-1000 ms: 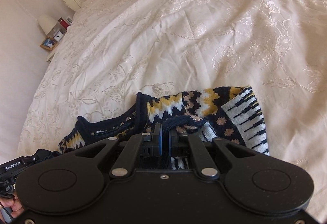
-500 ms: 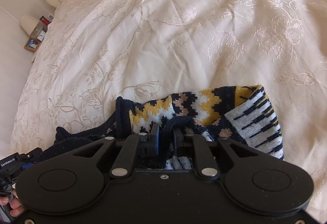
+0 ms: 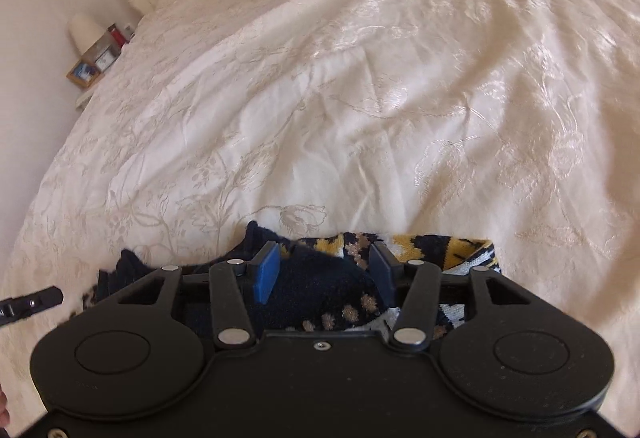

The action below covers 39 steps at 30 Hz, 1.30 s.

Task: Fold small clothes
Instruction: 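Lay the hem over the collar and open both grippers, then smooth the folded hem flat with both open grippers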

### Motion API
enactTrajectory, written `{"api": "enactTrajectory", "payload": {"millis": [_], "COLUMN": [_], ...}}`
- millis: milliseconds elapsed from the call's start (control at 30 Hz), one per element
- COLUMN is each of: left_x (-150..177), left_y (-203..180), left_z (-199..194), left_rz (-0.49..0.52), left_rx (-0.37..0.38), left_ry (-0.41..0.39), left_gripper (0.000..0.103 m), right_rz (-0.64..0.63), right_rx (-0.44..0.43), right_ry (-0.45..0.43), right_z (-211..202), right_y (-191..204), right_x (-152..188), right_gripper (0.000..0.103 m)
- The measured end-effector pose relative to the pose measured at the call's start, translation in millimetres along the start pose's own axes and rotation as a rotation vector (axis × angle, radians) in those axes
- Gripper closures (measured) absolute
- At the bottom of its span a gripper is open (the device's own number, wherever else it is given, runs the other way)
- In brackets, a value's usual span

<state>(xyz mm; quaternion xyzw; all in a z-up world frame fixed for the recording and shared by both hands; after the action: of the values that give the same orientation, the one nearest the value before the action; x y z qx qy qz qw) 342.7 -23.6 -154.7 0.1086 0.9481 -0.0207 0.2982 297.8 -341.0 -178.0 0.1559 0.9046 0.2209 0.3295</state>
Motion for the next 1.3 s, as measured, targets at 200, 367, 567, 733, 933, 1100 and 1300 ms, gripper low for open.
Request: {"api": "enactTrajectory", "payload": {"millis": [200,367,567,733,933,1100,1300], "left_x": [48,66,57,49,47,54,63], "left_y": [-40,-53,-33,-21,-14,2,7], "left_z": [7,19,48,57,39,23,26], "left_rz": [0.168,0.236,0.239,0.22,0.169,0.089,0.086], "left_rx": [0.035,0.018,-0.088,-0.107,-0.122,-0.142,-0.177], "left_ry": [0.067,0.074,0.096,0.108,0.112,0.16,0.236], "left_gripper": [0.068,0.068,0.066,0.066,0.066,0.066,0.062], "right_rz": [-0.258,-0.374,-0.403,-0.351,-0.353,-0.435,-0.477], "right_rx": [-0.007,-0.002,0.106,0.11,0.134,0.099,0.078], "right_ry": [0.148,0.252,0.276,0.272,0.24,0.185,0.249], "right_z": [15,37,65,74,60,42,59], "right_y": [44,60,43,33,47,80,106], "right_x": [37,66,61,51,54,64,86], "right_gripper": [0.045,0.046,0.046,0.045,0.044,0.04,0.036]}}
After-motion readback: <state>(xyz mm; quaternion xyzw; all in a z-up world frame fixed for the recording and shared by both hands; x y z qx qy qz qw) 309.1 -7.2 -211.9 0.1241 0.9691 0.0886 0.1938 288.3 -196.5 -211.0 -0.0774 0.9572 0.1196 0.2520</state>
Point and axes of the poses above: each gripper's, at about its wrist camera, not at the fingertips, and z roughly the way its jaws point, y to its left, x to its underside, the point moved 2 cm from there along z, roughly the way its jaws point, and after that the axes turned 14 degrees about -x, right-handed, at the moved point
